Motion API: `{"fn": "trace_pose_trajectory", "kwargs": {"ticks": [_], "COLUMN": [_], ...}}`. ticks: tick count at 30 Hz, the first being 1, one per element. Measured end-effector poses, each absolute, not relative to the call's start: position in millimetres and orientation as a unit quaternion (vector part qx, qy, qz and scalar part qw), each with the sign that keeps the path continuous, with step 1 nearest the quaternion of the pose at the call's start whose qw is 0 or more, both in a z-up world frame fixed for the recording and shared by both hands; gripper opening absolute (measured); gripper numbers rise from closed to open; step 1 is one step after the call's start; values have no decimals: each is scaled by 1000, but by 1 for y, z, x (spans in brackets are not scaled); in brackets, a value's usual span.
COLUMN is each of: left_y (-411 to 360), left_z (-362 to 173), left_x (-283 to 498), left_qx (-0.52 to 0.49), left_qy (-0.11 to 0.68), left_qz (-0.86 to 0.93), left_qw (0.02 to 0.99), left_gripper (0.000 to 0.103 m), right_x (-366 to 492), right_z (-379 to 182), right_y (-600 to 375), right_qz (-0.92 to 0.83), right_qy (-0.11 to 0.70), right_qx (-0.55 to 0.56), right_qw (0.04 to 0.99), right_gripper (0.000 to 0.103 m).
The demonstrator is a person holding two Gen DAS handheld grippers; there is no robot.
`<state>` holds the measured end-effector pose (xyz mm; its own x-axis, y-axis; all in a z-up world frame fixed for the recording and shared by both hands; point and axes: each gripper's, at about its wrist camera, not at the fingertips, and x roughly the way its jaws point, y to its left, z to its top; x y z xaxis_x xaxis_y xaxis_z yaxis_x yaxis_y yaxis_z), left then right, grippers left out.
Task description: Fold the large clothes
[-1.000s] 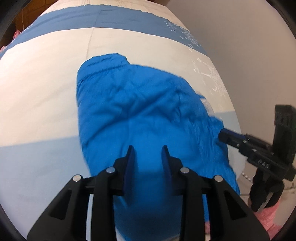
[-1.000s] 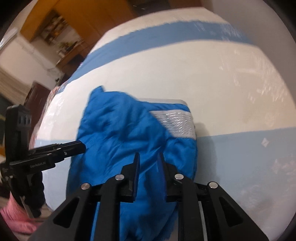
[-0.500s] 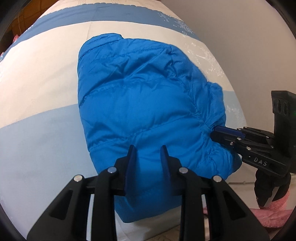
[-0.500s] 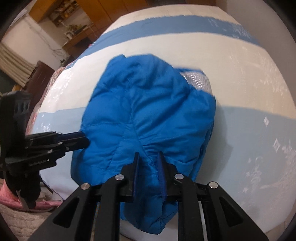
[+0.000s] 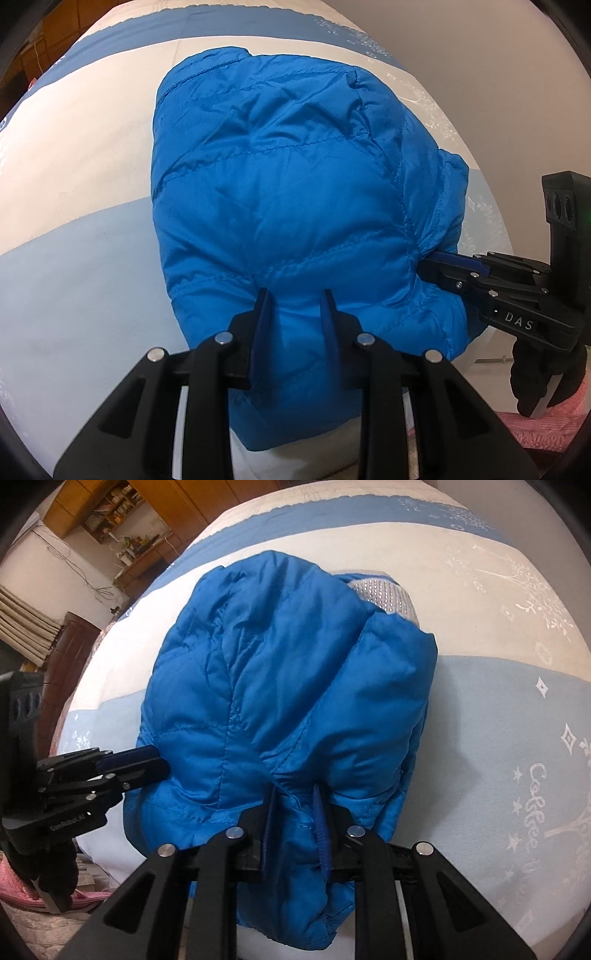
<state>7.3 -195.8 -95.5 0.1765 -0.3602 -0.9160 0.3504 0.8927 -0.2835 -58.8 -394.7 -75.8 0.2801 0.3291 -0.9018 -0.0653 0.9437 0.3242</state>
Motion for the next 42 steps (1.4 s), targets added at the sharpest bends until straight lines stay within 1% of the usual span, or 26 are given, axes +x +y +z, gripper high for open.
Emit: {"fn": "trace_pose_trajectory", "kwargs": {"ticks": [17,21,23,24,25,26,27,28,29,30,31,32,35,39,42], "left_y": [-197,-189,-180,-177,-172,-167,-162,-157,-152,-146,-142,-138,-136,-129,-129], "left_z": [-102,-93,-89,-86,-82,-78,-74,-72,-70,-68,-68,-68,-66,-68,-71], "left_x": [-2,0,2,2,2,2,2,2,3,4,5,5,4,7,11], "left_qx": [0,-20,-35,-38,-34,-30,-27,-29,-33,-38,-41,-41,-44,-50,-60], "left_qy": [596,595,597,596,591,585,579,576,576,574,573,572,572,575,581], "left_qz": [-230,-234,-238,-236,-225,-215,-207,-205,-203,-197,-193,-191,-191,-201,-214], "left_qw": [769,769,765,767,774,781,788,791,791,794,796,797,796,791,783], "left_gripper": [26,30,36,44,55,60,63,66,66,68,69,70,72,75,80], "right_x": [-62,-62,-64,-65,-66,-68,-69,-71,-72,-73,-73,-72,-68,-59,-54], "right_z": [-85,-73,-64,-59,-55,-47,-43,-34,-28,-25,-21,-18,-24,-46,-67], "right_y": [-410,-414,-416,-418,-419,-421,-423,-426,-430,-433,-437,-443,-458,-477,-486], "right_qz": [130,134,141,147,150,153,153,152,149,145,140,135,125,129,150], "right_qy": [582,580,574,569,565,558,553,543,535,531,525,521,526,541,549], "right_qx": [127,137,142,147,148,147,146,144,141,140,140,143,163,220,262], "right_qw": [792,791,794,796,797,802,806,813,819,823,828,831,825,802,779], "right_gripper": [19,21,27,29,34,39,40,45,52,57,65,71,79,82,85]}}
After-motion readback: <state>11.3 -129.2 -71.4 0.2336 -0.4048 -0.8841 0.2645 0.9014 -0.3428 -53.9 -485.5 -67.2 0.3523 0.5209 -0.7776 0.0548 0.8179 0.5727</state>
